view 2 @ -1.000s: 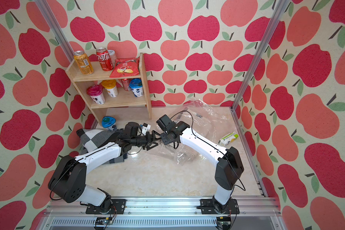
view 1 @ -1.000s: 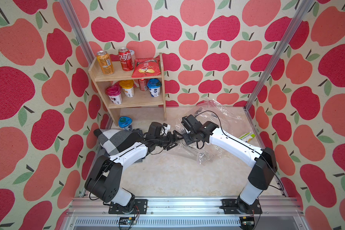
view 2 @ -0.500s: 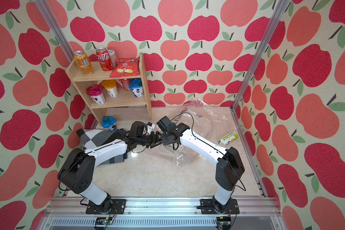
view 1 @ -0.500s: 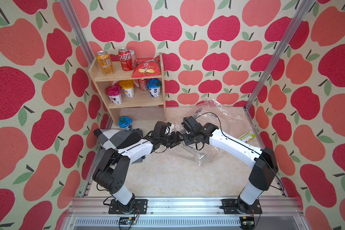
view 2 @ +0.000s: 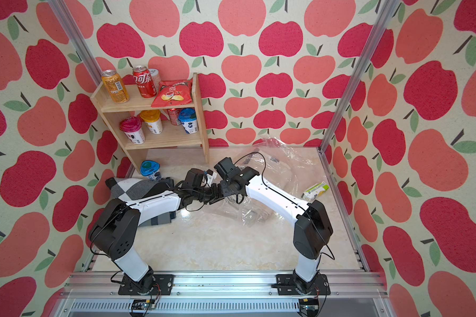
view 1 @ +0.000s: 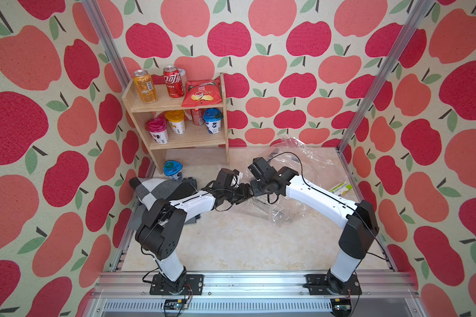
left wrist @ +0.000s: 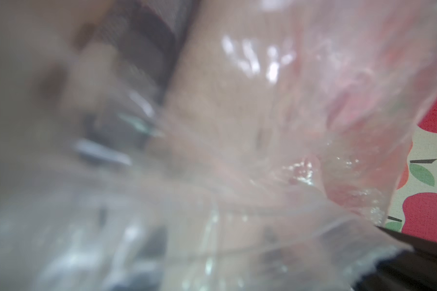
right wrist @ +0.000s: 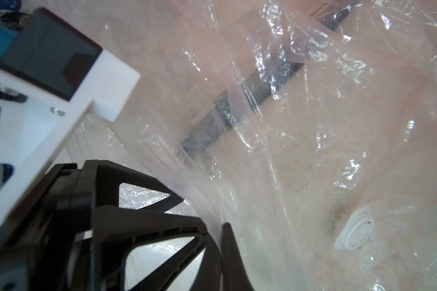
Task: Take the scarf out of the vacuum bag
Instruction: Take out the scarf from the vacuum bag.
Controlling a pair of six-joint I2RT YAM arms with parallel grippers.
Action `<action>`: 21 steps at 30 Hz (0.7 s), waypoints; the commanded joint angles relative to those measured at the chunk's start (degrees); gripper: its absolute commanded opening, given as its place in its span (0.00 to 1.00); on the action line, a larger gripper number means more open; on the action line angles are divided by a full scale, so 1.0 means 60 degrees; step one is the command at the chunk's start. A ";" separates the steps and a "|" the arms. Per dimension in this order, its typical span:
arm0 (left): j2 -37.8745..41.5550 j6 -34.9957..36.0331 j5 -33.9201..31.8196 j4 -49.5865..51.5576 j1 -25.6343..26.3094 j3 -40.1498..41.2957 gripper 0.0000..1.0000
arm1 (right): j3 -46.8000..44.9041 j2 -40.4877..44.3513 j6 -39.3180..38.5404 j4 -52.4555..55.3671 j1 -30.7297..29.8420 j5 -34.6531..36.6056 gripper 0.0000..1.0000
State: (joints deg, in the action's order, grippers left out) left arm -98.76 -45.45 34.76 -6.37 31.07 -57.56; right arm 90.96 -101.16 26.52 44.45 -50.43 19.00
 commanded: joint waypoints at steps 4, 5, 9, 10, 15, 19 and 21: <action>-0.0271 0.0885 -0.0506 -0.0721 0.0105 -0.0380 0.64 | -0.0182 0.0027 0.0216 0.0130 0.0100 0.0210 0.00; -0.0244 0.0963 -0.0633 -0.0686 0.0131 -0.0449 0.64 | -0.0224 0.0015 0.0230 0.0127 0.0100 0.0191 0.00; -0.0421 0.1291 -0.0832 -0.0319 0.0176 -0.0856 0.64 | -0.0394 0.0065 0.0253 0.0090 0.0114 0.0135 0.00; -0.0507 0.1318 -0.0829 -0.0348 0.0183 -0.0906 0.64 | -0.0398 0.0059 0.0252 0.0089 0.0137 0.0089 0.00; -0.1072 0.1510 -0.0892 -0.0308 0.0179 -0.1251 0.65 | -0.0423 0.0060 0.0284 0.0104 0.0144 -0.0007 0.00; -0.1416 0.1715 -0.1010 -0.0373 0.0161 -0.1384 0.65 | -0.0459 0.0136 0.0267 0.0116 0.0213 -0.0047 0.00; -0.1506 0.1931 -0.1124 -0.0359 0.0170 -0.1463 0.65 | -0.0485 0.0154 0.0267 0.0111 0.0268 -0.0096 0.00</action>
State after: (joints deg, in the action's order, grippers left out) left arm -106.96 -36.80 29.74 -8.14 31.99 -63.86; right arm 89.17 -101.16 27.16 44.18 -49.41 19.16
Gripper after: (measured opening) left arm 0.647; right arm 0.048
